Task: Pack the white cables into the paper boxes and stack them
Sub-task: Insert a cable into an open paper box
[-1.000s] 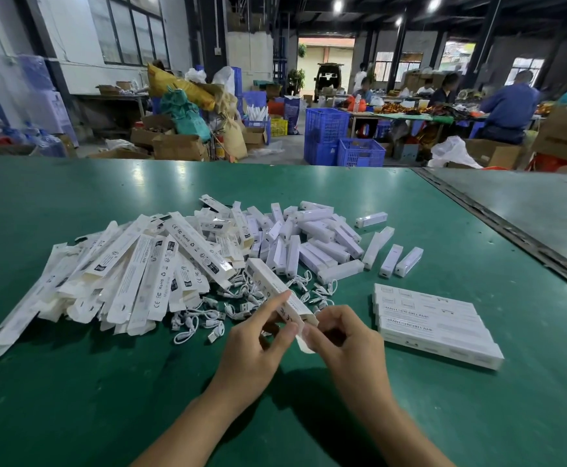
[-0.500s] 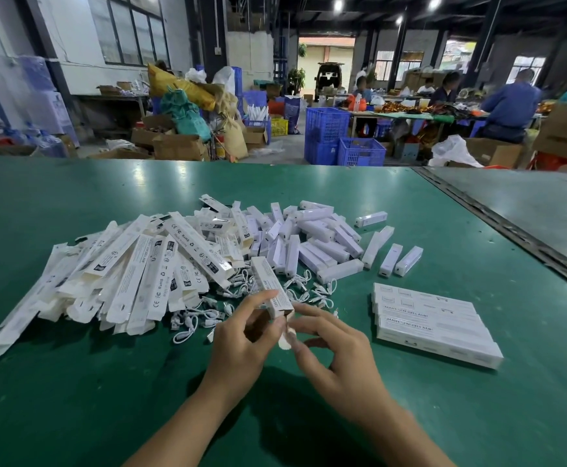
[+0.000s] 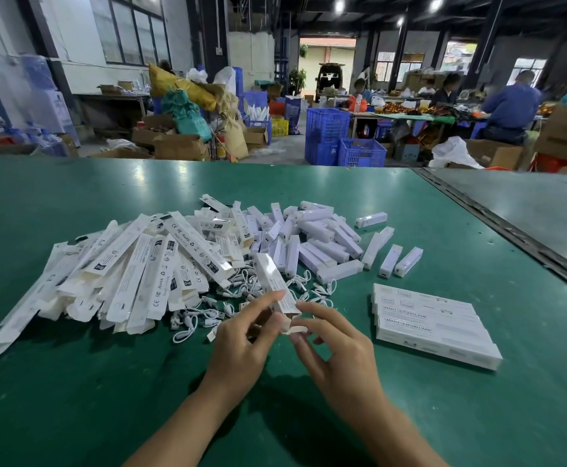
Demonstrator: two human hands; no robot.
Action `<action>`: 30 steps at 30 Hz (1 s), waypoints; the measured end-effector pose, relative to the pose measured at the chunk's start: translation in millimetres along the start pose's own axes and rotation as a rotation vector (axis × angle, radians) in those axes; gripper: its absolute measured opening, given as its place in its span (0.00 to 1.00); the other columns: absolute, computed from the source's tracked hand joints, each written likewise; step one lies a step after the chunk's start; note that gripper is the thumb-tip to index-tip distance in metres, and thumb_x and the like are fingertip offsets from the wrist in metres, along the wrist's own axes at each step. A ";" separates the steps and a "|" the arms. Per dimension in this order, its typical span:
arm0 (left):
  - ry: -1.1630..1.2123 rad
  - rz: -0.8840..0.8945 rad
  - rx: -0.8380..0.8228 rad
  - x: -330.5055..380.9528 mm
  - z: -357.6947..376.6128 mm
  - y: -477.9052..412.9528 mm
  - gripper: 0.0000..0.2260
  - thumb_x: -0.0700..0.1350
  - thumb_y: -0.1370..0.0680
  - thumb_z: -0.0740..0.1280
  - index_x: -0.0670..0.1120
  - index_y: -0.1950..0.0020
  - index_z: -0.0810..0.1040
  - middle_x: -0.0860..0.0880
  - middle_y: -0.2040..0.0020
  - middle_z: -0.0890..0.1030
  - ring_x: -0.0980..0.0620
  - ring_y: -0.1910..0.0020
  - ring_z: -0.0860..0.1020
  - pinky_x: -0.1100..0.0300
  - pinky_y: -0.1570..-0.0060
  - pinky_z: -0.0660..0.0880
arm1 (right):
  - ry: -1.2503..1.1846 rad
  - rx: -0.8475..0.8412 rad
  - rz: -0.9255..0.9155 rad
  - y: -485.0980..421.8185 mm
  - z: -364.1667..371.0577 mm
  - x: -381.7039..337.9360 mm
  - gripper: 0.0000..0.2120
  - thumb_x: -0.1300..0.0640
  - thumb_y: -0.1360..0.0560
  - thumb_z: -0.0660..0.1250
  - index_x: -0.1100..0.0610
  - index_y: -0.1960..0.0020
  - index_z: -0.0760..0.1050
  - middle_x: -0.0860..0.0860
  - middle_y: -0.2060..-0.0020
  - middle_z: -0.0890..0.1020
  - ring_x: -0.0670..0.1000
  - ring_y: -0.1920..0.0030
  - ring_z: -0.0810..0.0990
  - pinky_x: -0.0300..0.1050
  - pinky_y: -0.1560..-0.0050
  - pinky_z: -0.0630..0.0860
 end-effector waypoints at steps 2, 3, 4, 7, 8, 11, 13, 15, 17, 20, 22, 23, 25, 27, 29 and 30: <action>0.002 0.002 -0.010 -0.2 -0.4 0.2 0.17 0.64 0.26 0.64 0.67 0.38 0.76 0.60 0.60 0.82 0.60 0.61 0.80 0.69 0.61 0.73 | -0.018 0.017 0.011 -0.1 0.9 0.5 0.06 0.59 0.27 0.72 0.54 0.50 0.83 0.44 0.46 0.82 0.39 0.54 0.81 0.39 0.56 0.79; 0.002 0.000 -0.017 -0.6 -0.5 0.3 0.17 0.63 0.26 0.65 0.67 0.38 0.77 0.59 0.61 0.82 0.58 0.61 0.80 0.67 0.60 0.74 | -0.032 0.027 0.017 -0.2 1.0 0.8 0.06 0.59 0.27 0.72 0.55 0.51 0.83 0.44 0.47 0.82 0.38 0.54 0.81 0.40 0.56 0.79; -0.001 -0.001 -0.023 -1.1 -0.6 0.5 0.16 0.63 0.26 0.65 0.67 0.38 0.77 0.57 0.61 0.82 0.56 0.61 0.80 0.65 0.59 0.75 | -0.046 0.040 0.029 0.0 0.9 1.2 0.06 0.59 0.27 0.73 0.55 0.50 0.82 0.44 0.50 0.82 0.38 0.54 0.81 0.39 0.56 0.79; -0.013 0.004 -0.035 -1.8 -0.2 1.5 0.15 0.62 0.26 0.64 0.68 0.39 0.77 0.56 0.62 0.81 0.56 0.62 0.79 0.66 0.60 0.73 | -0.093 0.071 0.117 1.5 -0.4 1.1 0.16 0.59 0.29 0.75 0.47 0.46 0.76 0.39 0.60 0.80 0.39 0.60 0.80 0.29 0.57 0.75; -0.007 0.007 -0.033 -1.4 0.3 2.0 0.15 0.62 0.25 0.64 0.67 0.39 0.77 0.58 0.64 0.80 0.58 0.64 0.77 0.68 0.61 0.72 | -0.096 0.079 0.124 1.2 -0.5 0.9 0.17 0.59 0.29 0.75 0.46 0.45 0.75 0.39 0.62 0.79 0.39 0.61 0.80 0.27 0.57 0.73; 0.014 0.018 -0.017 -0.6 1.0 3.2 0.15 0.60 0.24 0.63 0.63 0.39 0.79 0.64 0.63 0.79 0.65 0.64 0.76 0.74 0.61 0.69 | -0.052 0.123 0.016 -0.9 -0.5 -0.7 0.12 0.62 0.30 0.75 0.55 0.48 0.80 0.46 0.56 0.83 0.39 0.62 0.80 0.30 0.57 0.76; 0.028 0.011 -0.017 -0.3 1.2 3.1 0.16 0.61 0.24 0.64 0.63 0.38 0.79 0.65 0.60 0.80 0.66 0.61 0.77 0.74 0.59 0.70 | -0.056 0.130 -0.036 -2.0 -0.4 -0.2 0.06 0.63 0.29 0.74 0.60 0.52 0.82 0.49 0.52 0.83 0.41 0.61 0.80 0.36 0.57 0.79; 0.039 0.010 -0.015 -0.2 1.2 2.3 0.16 0.61 0.25 0.64 0.63 0.37 0.78 0.64 0.58 0.81 0.65 0.59 0.78 0.72 0.57 0.71 | -0.066 0.119 -0.042 -1.9 -0.1 1.0 0.04 0.62 0.28 0.73 0.61 0.53 0.82 0.49 0.50 0.83 0.41 0.60 0.81 0.38 0.57 0.80; 0.037 0.015 -0.010 -0.4 1.2 1.9 0.17 0.61 0.25 0.64 0.63 0.37 0.78 0.63 0.57 0.82 0.61 0.55 0.80 0.68 0.55 0.74 | -0.084 0.108 -0.038 -1.6 0.2 1.3 0.04 0.61 0.27 0.72 0.60 0.53 0.82 0.49 0.50 0.83 0.42 0.59 0.81 0.39 0.56 0.80; 0.028 0.017 -0.003 -2.0 1.9 1.9 0.17 0.61 0.25 0.64 0.65 0.36 0.76 0.58 0.52 0.84 0.55 0.50 0.82 0.61 0.49 0.77 | -0.114 0.091 -0.031 -1.9 -0.1 1.6 0.05 0.59 0.25 0.69 0.60 0.54 0.82 0.49 0.50 0.83 0.42 0.57 0.82 0.39 0.55 0.80; 0.019 0.019 -0.005 -2.5 2.3 2.0 0.17 0.62 0.25 0.64 0.66 0.36 0.76 0.58 0.53 0.84 0.55 0.52 0.82 0.62 0.51 0.77 | -0.120 0.070 -0.021 -2.0 -1.4 1.7 0.06 0.59 0.25 0.68 0.60 0.54 0.82 0.49 0.50 0.83 0.42 0.55 0.82 0.39 0.53 0.79; 0.010 0.021 -0.007 -2.2 2.2 2.0 0.17 0.62 0.25 0.64 0.67 0.36 0.76 0.58 0.53 0.84 0.56 0.53 0.82 0.63 0.52 0.77 | -0.123 0.055 -0.015 -2.3 -2.3 1.6 0.06 0.59 0.24 0.68 0.60 0.54 0.82 0.50 0.50 0.83 0.42 0.54 0.82 0.39 0.53 0.79; -0.010 0.027 -0.013 -1.4 1.7 1.9 0.16 0.62 0.25 0.63 0.68 0.37 0.75 0.59 0.54 0.83 0.57 0.54 0.81 0.66 0.54 0.75 | -0.122 0.027 -0.011 -3.3 -3.8 1.4 0.06 0.59 0.24 0.68 0.60 0.54 0.82 0.50 0.50 0.82 0.41 0.52 0.81 0.38 0.52 0.79; -0.029 0.035 -0.023 -0.6 0.7 2.1 0.16 0.62 0.24 0.63 0.68 0.36 0.75 0.62 0.52 0.83 0.60 0.53 0.81 0.69 0.54 0.74 | -0.120 0.014 -0.011 -3.8 -4.4 1.4 0.05 0.60 0.24 0.68 0.60 0.54 0.82 0.50 0.50 0.82 0.42 0.52 0.81 0.37 0.52 0.78; -0.052 0.045 -0.038 0.6 0.1 2.9 0.16 0.61 0.23 0.62 0.67 0.37 0.76 0.64 0.53 0.82 0.62 0.55 0.80 0.72 0.56 0.72 | -0.128 0.010 -0.008 -4.1 -4.7 1.9 0.04 0.61 0.25 0.69 0.60 0.54 0.82 0.50 0.50 0.81 0.42 0.53 0.80 0.36 0.52 0.77; -0.065 0.052 -0.044 1.4 0.0 3.5 0.15 0.60 0.23 0.62 0.66 0.37 0.77 0.65 0.55 0.82 0.63 0.57 0.79 0.73 0.57 0.71 | -0.132 0.010 -0.007 -4.1 -4.9 2.1 0.03 0.61 0.25 0.69 0.60 0.54 0.81 0.50 0.51 0.81 0.42 0.54 0.80 0.35 0.53 0.77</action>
Point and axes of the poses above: each hand's wrist, its own y-axis away from the middle knuckle, its own z-axis out of the palm, x = y × z, the point moved 2 cm from there along -y, towards the middle knuckle
